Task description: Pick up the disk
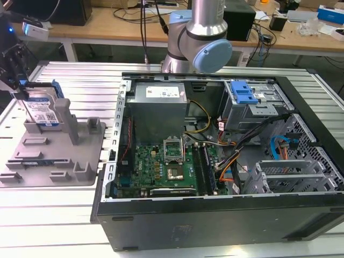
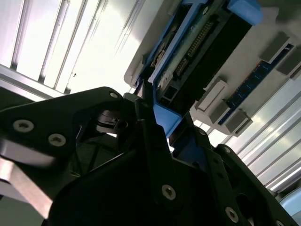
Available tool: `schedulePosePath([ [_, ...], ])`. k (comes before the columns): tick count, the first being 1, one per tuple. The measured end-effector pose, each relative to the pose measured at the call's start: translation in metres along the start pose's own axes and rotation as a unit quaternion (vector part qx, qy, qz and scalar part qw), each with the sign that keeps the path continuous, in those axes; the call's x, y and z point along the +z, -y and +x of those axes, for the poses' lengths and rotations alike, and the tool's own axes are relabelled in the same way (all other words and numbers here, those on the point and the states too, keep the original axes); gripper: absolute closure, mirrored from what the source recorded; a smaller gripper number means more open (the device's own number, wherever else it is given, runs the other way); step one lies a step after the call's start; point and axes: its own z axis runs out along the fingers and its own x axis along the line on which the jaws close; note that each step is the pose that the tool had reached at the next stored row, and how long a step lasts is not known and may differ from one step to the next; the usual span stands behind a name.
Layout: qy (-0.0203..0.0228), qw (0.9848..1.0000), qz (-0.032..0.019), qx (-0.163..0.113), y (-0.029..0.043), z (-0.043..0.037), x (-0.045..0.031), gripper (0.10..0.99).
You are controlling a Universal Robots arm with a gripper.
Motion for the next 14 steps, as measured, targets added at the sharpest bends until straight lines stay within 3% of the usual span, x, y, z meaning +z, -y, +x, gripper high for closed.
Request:
schedulePosePath([
  [3, 0.0005, 1.0, 0.0, 0.0, 0.0001, 0.0005, -0.0058, 0.722],
  [5, 0.0005, 1.0, 0.0, 0.0, 0.0001, 0.0017, -0.0151, 0.722],
  [14, 0.0006, 1.0, 0.0, 0.0, 0.0002, 0.0036, -0.0675, 0.722],
])
